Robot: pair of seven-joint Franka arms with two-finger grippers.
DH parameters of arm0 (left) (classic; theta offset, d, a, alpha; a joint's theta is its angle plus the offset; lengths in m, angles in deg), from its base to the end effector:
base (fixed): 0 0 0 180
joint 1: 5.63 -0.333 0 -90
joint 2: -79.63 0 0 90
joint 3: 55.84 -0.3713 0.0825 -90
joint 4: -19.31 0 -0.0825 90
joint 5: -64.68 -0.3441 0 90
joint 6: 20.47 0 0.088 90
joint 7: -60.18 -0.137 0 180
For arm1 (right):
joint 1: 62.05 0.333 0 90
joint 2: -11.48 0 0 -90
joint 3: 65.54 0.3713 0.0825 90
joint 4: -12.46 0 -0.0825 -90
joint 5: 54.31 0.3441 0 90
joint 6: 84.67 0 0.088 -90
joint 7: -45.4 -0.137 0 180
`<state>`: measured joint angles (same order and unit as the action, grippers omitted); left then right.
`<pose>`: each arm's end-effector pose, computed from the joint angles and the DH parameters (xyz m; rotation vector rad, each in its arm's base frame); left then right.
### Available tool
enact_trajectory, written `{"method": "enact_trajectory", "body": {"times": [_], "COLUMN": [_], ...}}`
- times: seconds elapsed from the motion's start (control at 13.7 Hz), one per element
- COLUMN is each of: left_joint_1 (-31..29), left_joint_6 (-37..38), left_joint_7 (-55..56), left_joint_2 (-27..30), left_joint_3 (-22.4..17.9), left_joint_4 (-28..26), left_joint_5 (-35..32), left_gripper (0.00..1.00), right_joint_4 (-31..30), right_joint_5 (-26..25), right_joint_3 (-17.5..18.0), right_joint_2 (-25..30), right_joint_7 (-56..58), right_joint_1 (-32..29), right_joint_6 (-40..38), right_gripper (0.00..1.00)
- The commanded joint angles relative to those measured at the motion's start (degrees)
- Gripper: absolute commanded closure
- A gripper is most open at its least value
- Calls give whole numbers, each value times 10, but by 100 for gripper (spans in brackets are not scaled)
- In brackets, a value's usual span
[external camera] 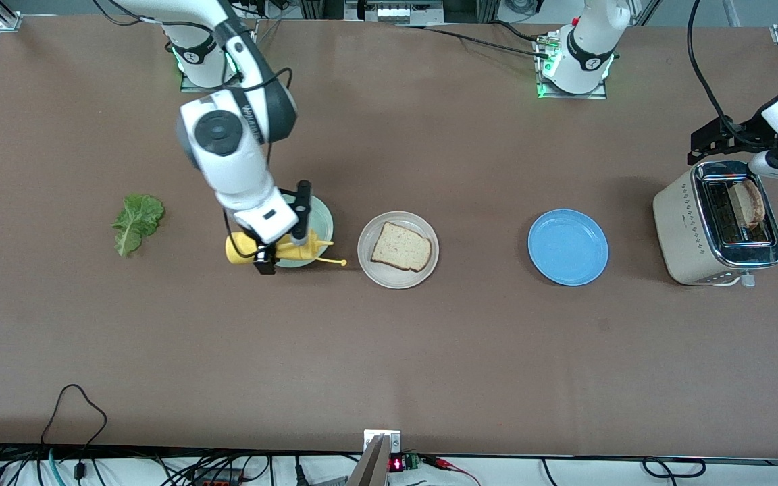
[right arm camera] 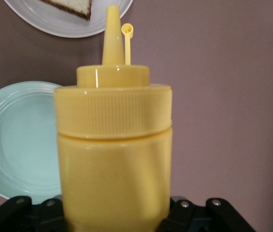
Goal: Make sandwich in beige plate with both arms
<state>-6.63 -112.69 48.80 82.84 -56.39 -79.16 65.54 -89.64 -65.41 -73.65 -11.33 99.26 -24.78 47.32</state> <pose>0.4923 0.0115 0.6175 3.1078 -0.2658 -0.0795 0.5700 0.3204 0.3923 2.0450 2.0728 0.1136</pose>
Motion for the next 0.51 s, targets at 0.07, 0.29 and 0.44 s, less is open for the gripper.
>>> {"method": "enact_trajectory", "body": {"times": [0.07,0.29,0.44], "left_joint_1": [1,1,1], "left_joint_6": [10,10,10], "left_joint_7": [5,5,5], "left_joint_2": [-5,-5,-5], "left_joint_3": [0,0,0], "left_joint_4": [13,13,13], "left_joint_5": [5,5,4], "left_gripper": [0,0,0], "right_joint_4": [78,91,95], "right_joint_5": [-81,-130,-157], "right_joint_3": [-6,-8,-8], "right_joint_2": [-54,-87,-107], "right_joint_7": [-105,-172,-218], "right_joint_1": [51,81,98], "right_joint_6": [-74,-85,-89], "right_gripper": [79,79,79]}}
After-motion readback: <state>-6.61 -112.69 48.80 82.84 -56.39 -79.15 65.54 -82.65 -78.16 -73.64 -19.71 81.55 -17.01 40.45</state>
